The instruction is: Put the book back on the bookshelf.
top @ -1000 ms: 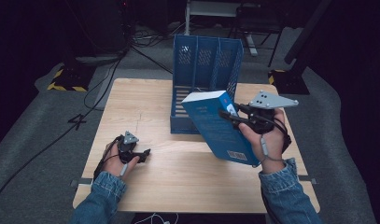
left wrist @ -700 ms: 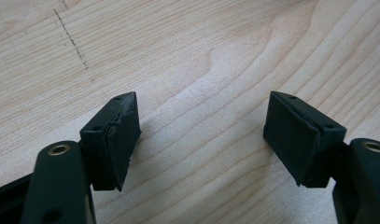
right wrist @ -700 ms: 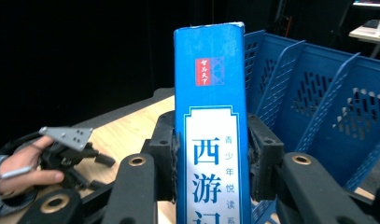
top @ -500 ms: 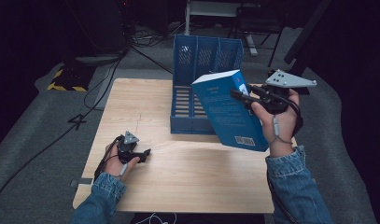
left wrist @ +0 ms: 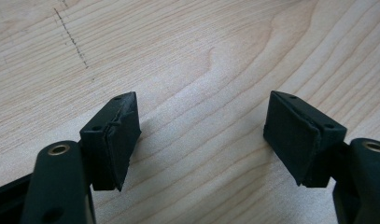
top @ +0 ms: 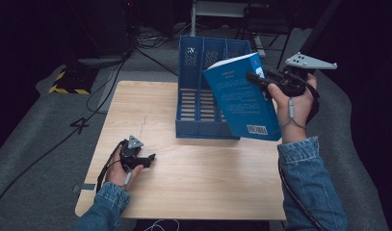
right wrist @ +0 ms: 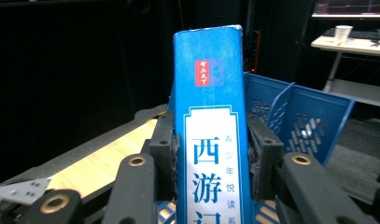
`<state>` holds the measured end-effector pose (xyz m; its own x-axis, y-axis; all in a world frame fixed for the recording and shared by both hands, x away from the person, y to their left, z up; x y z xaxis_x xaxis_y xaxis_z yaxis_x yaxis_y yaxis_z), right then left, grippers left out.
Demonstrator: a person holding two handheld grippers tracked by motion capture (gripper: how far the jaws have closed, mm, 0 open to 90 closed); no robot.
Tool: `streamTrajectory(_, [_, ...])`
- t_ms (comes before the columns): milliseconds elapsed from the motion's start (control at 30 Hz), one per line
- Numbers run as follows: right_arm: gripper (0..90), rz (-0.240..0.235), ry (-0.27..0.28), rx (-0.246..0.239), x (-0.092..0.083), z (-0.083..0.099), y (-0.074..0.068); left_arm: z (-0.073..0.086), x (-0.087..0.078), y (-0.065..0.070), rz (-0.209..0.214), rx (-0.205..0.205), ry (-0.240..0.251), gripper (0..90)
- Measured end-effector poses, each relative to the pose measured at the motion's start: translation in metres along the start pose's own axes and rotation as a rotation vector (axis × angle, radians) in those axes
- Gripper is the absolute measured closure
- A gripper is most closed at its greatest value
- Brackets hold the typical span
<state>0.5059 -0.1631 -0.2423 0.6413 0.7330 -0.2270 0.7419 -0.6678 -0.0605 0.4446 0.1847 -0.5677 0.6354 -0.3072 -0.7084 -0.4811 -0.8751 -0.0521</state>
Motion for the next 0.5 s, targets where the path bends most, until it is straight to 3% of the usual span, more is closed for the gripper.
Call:
streamTrajectory(300, [61.8, 0.036, 0.000, 0.025, 0.009, -0.013, 0.022, 0.000, 0.000, 0.000, -0.003, -0.002, 0.003, 27.0])
streamTrajectory(500, [61.9, 0.045, 0.035, 0.041, 0.018, -0.023, 0.041, 0.000, 0.000, 0.000, 0.004, 0.001, -0.002, 27.0])
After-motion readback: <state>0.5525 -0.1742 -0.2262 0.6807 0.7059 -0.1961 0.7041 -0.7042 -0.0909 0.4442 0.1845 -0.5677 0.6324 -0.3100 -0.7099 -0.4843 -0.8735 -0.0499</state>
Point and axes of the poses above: each handheld gripper's, and its own axes: x roughly forward along the jaws, z roughly out of its underside, y roughly to its right, the point moved 9 cm from there along x, roughly forward along the jaws, and after that the axes turned 6 degrees about -z, right-handed, at the moved point
